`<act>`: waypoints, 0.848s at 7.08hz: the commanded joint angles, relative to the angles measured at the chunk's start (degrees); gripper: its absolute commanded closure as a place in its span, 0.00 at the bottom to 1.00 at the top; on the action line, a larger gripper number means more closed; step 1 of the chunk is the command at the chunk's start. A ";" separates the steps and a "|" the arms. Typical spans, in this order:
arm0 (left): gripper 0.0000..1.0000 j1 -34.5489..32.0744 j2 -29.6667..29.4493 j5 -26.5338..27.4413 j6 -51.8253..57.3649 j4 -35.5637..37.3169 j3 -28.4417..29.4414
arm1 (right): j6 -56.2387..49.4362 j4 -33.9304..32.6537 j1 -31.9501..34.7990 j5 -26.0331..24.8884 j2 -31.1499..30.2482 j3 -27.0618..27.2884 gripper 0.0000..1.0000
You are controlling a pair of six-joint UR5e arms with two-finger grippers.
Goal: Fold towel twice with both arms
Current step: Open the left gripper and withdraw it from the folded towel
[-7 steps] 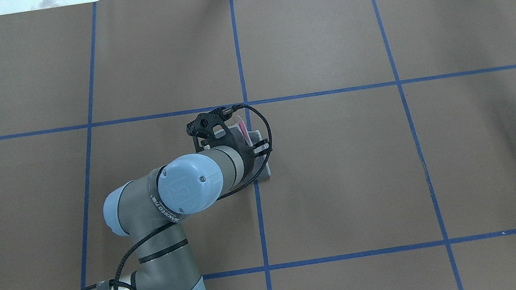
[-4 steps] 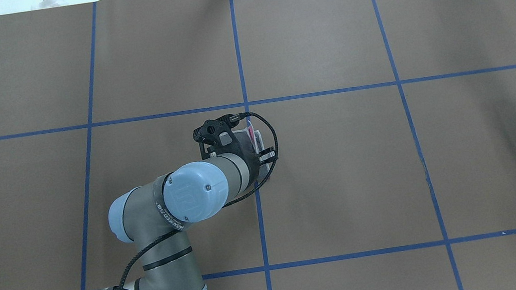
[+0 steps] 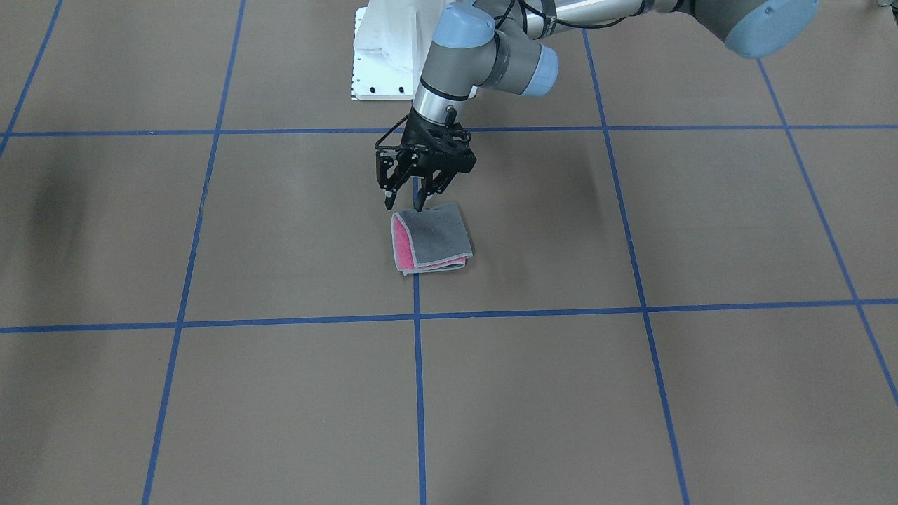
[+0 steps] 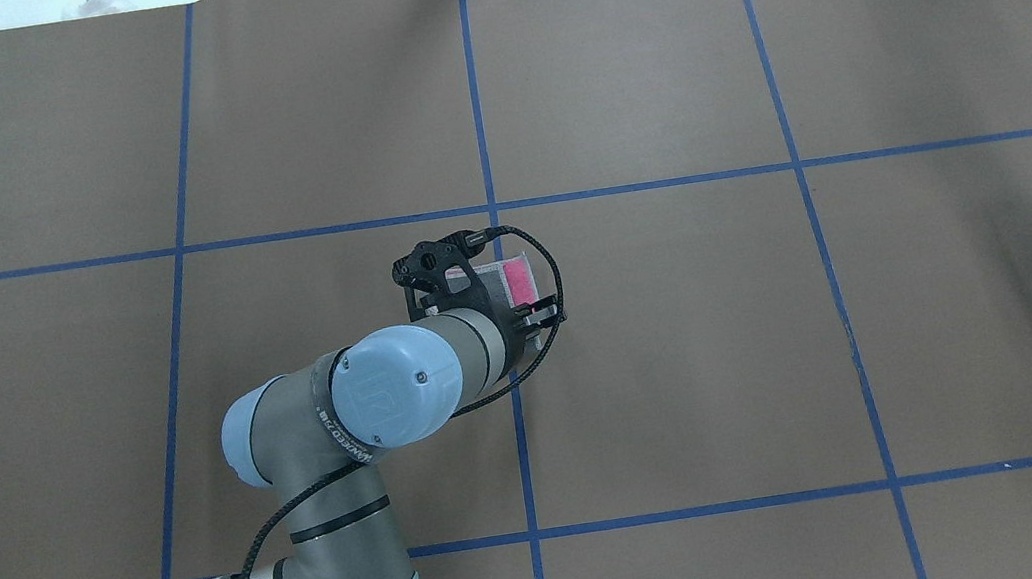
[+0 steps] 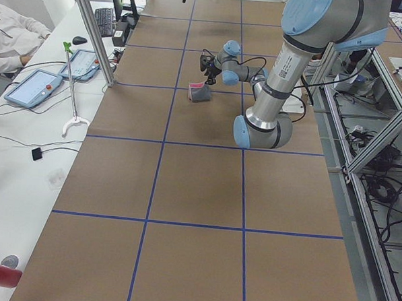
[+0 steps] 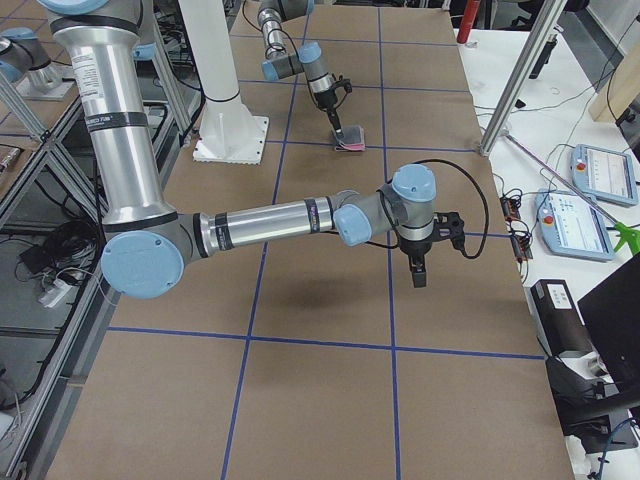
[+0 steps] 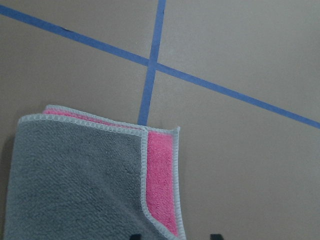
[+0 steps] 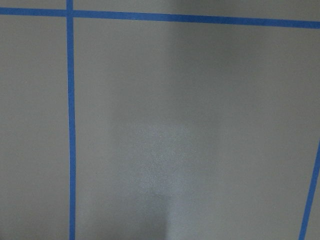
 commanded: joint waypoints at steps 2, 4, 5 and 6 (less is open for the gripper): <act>0.00 -3.48 1.03 -5.56 6.55 4.79 -6.10 | -0.17 -0.22 0.64 0.17 -0.14 -0.52 0.00; 0.00 -10.59 4.37 -13.29 18.57 20.49 -14.71 | -6.12 -0.40 3.79 1.22 -2.15 -1.83 0.00; 0.00 -14.89 6.65 -16.55 26.30 25.35 -17.44 | -9.37 -0.49 5.72 1.84 -3.90 -2.54 0.00; 0.00 -19.63 10.06 -19.98 34.64 26.71 -19.12 | -12.19 -0.66 7.31 2.02 -6.09 -2.72 0.00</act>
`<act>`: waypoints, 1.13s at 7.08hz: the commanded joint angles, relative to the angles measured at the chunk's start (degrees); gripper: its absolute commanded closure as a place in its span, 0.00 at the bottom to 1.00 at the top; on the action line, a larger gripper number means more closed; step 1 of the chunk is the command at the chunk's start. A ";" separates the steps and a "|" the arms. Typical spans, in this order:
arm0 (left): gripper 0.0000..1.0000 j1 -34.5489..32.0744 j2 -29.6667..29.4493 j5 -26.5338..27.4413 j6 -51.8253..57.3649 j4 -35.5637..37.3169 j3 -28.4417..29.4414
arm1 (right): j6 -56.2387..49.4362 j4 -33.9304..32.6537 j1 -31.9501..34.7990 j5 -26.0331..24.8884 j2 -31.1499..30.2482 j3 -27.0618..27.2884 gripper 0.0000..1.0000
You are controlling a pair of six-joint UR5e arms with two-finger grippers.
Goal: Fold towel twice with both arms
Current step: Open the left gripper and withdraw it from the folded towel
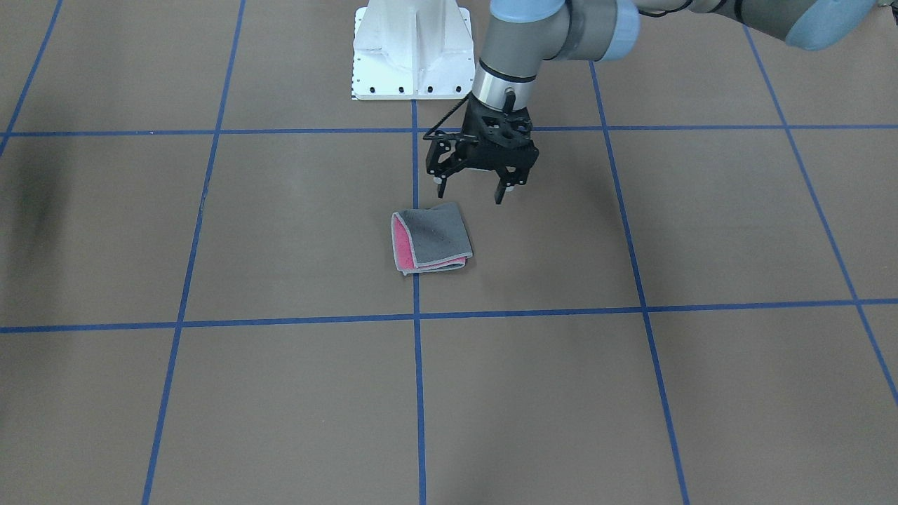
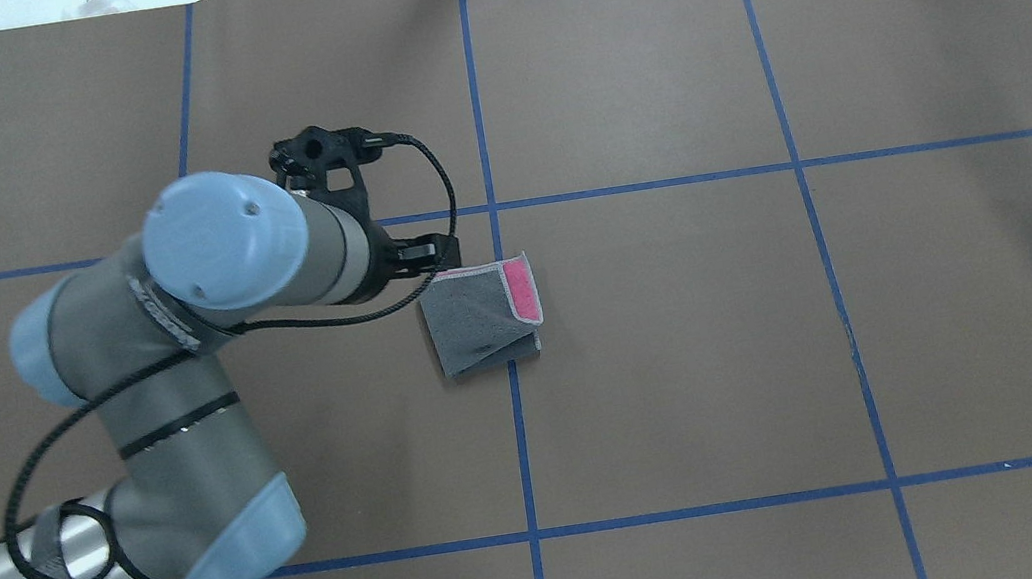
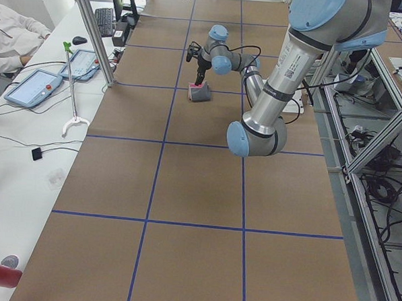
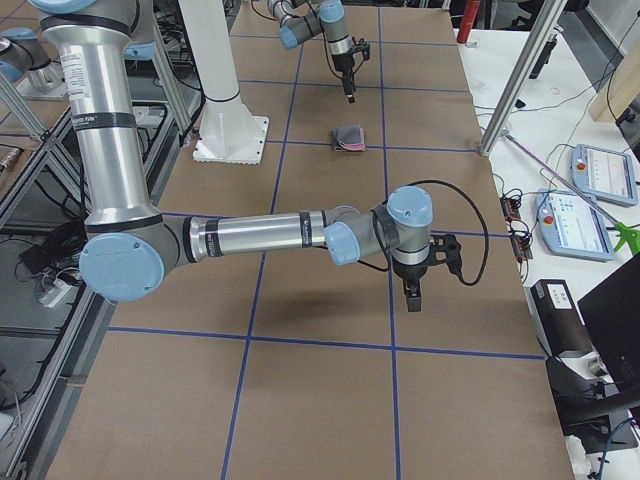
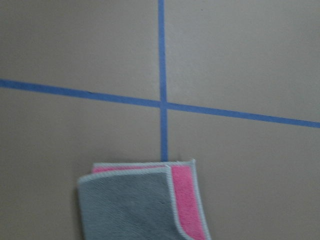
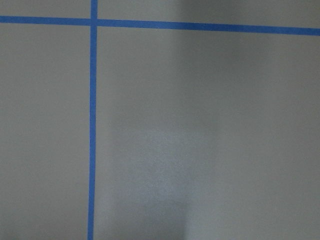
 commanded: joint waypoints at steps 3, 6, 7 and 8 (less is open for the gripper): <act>0.00 -25.50 15.46 -21.62 38.57 5.23 -2.60 | -7.58 -5.25 5.20 3.09 -6.12 -0.41 0.00; 0.00 -42.93 25.93 -30.80 63.21 7.79 1.33 | -8.65 -5.36 5.21 2.21 -6.91 -1.03 0.00; 0.00 -48.11 28.04 -33.61 69.12 7.71 5.36 | -8.04 -5.01 5.12 2.30 -6.91 -1.99 0.00; 0.00 -52.34 29.46 -35.03 73.27 7.18 9.93 | -8.03 -4.57 5.12 2.30 -7.60 -2.95 0.00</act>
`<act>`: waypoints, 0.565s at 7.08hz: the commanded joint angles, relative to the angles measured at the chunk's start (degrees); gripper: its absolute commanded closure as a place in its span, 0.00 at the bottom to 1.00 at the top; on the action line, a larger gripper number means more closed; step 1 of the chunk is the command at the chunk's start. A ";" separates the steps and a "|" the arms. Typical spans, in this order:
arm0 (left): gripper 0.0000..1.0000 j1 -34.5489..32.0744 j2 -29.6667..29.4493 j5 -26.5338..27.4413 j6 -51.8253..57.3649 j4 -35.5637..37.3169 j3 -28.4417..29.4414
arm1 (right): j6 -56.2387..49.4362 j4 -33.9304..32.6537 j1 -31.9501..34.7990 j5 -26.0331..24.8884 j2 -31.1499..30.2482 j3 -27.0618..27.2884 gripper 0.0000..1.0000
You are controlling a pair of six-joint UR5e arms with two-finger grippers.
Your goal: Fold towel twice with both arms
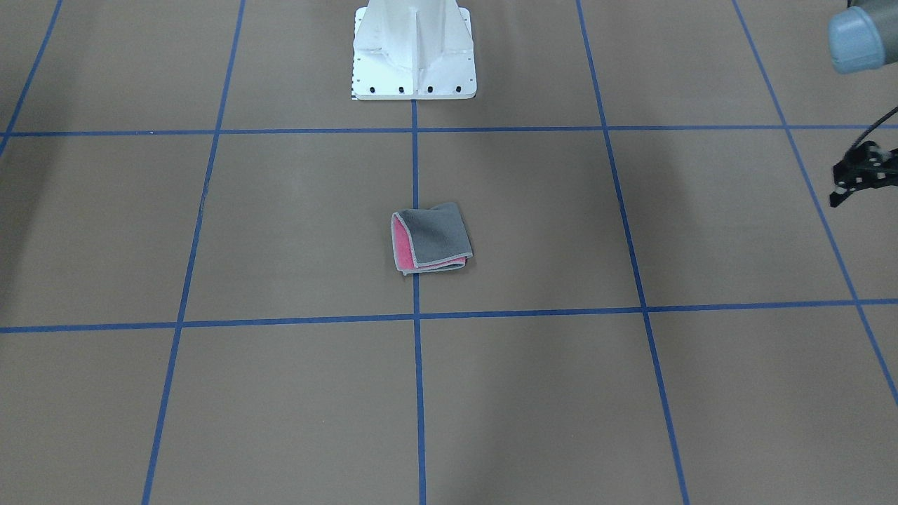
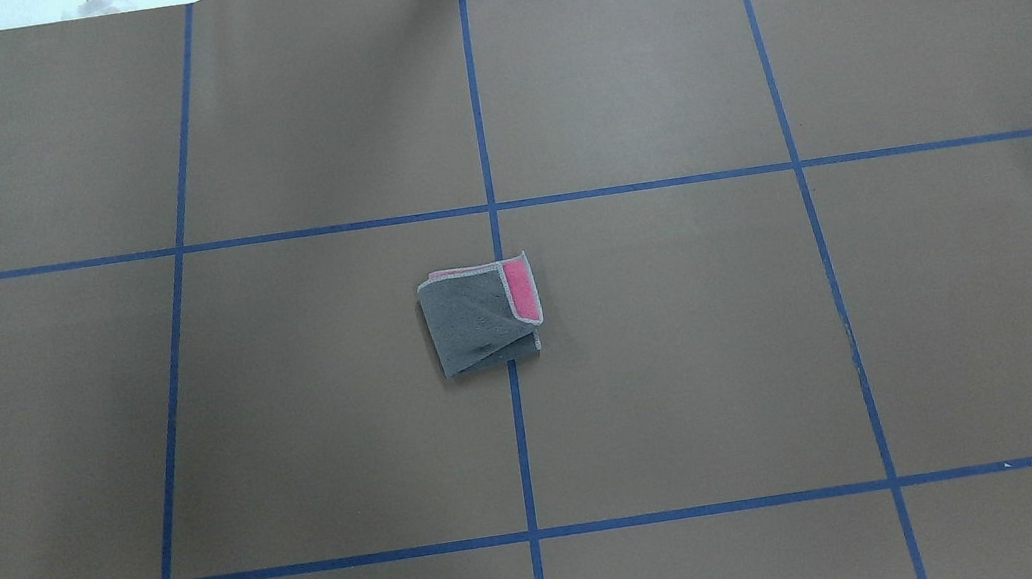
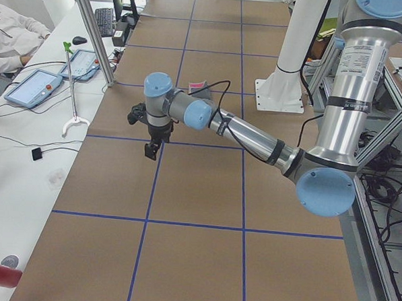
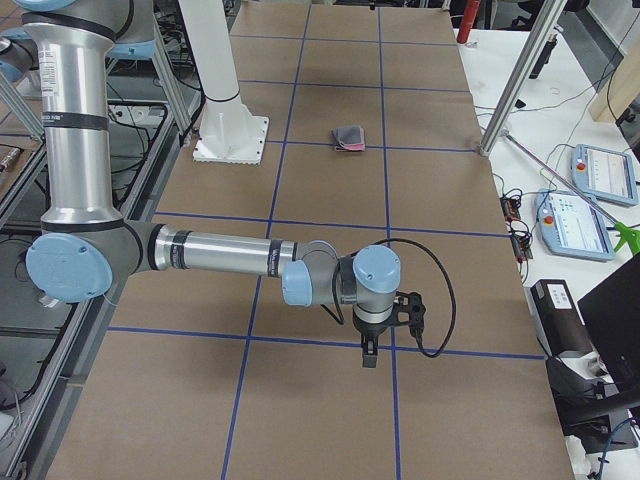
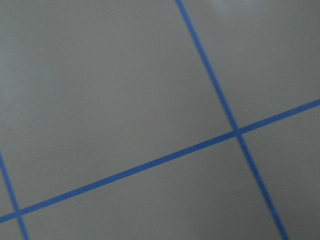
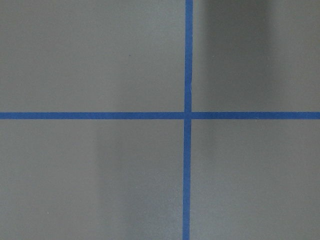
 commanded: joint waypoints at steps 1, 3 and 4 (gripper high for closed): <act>0.00 -9.29 2.65 -2.95 8.92 -0.31 6.90 | 0.30 0.91 -0.04 0.09 -0.58 -1.12 0.00; 0.00 -10.28 7.90 -2.34 8.94 -1.17 9.10 | 0.38 0.91 -0.04 0.27 -0.49 -0.42 0.00; 0.00 -14.46 8.88 -2.60 8.60 -2.40 8.85 | 0.38 0.91 -0.04 0.45 -0.23 -0.51 0.00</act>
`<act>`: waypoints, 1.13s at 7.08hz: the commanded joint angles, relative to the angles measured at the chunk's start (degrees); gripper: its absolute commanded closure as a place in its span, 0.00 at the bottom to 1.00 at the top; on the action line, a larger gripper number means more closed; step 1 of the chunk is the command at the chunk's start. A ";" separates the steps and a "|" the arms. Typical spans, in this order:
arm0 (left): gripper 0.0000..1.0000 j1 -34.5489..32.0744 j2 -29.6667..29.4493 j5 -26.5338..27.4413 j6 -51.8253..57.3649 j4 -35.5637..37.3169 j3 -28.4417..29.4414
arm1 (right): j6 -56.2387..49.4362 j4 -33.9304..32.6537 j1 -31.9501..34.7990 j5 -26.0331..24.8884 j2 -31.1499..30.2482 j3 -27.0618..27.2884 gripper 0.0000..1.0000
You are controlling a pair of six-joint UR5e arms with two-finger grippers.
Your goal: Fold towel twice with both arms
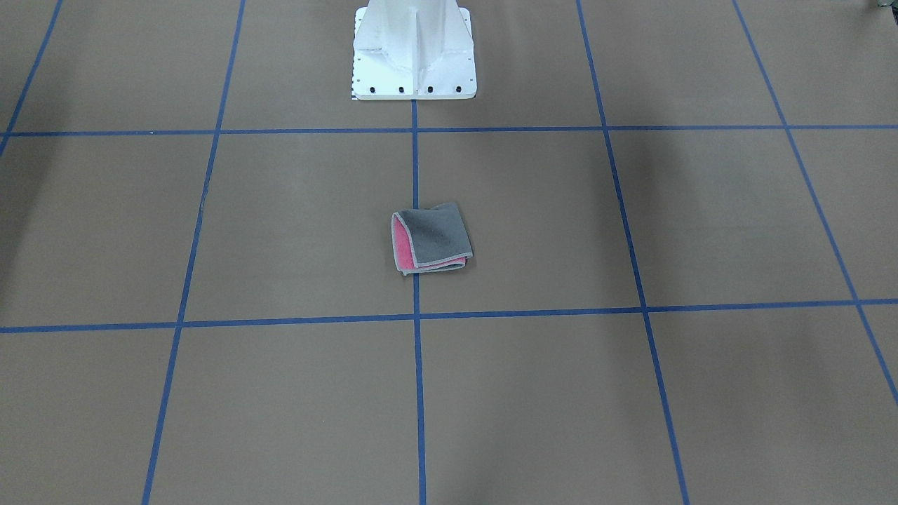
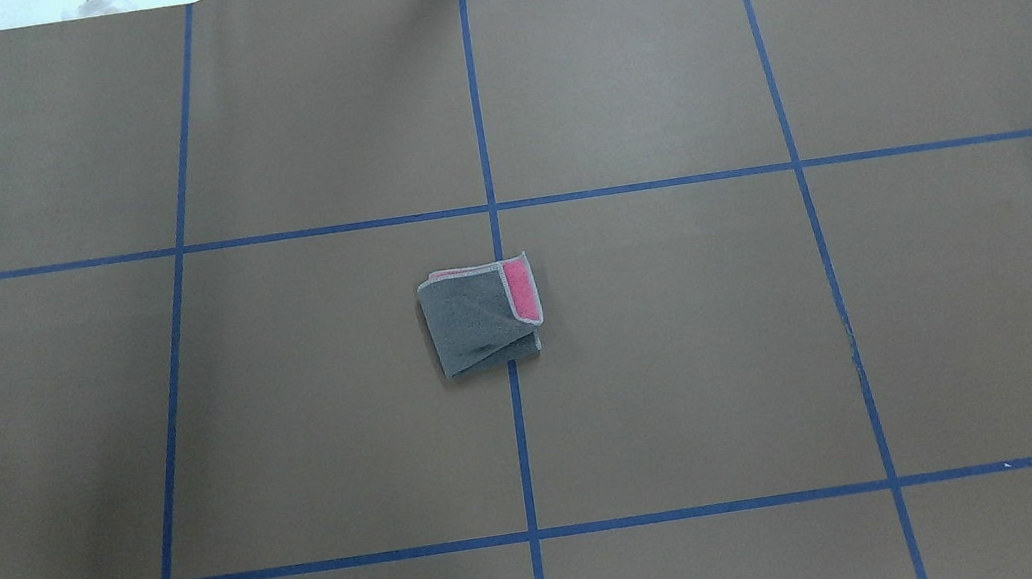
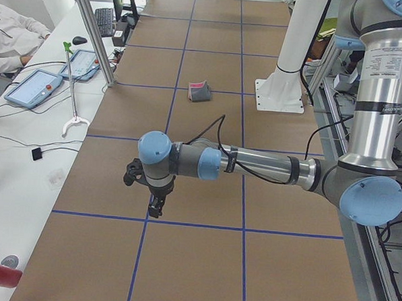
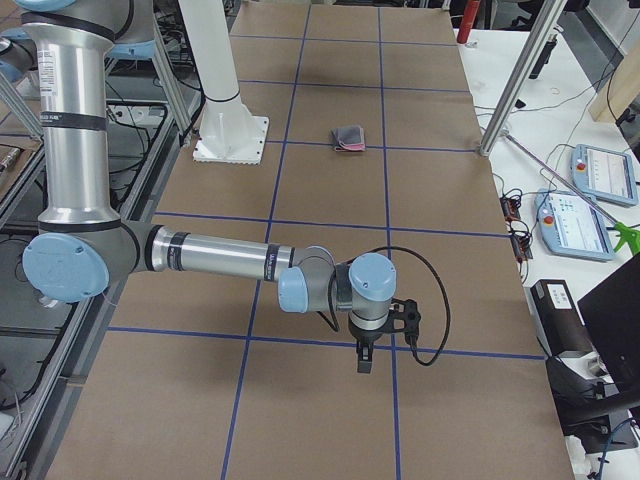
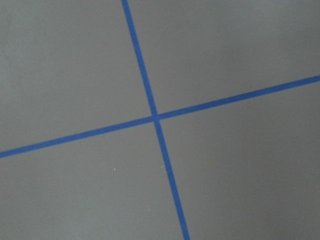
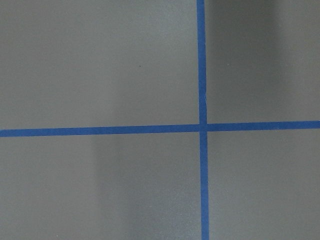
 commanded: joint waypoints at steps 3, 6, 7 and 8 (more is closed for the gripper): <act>0.00 -3.93 2.83 0.04 -0.23 -1.00 0.79 | 0.04 0.03 0.00 2.02 0.78 0.33 0.00; 0.00 -3.85 4.24 0.30 0.30 -1.53 0.01 | 0.04 0.03 0.00 2.03 0.95 0.42 0.00; 0.00 -3.85 4.25 0.30 0.30 -1.61 -0.44 | 0.39 -0.06 0.00 2.12 1.21 1.63 0.00; 0.00 -3.85 4.25 0.30 0.21 -1.61 -0.61 | 0.65 -0.49 0.00 2.64 1.91 1.99 0.00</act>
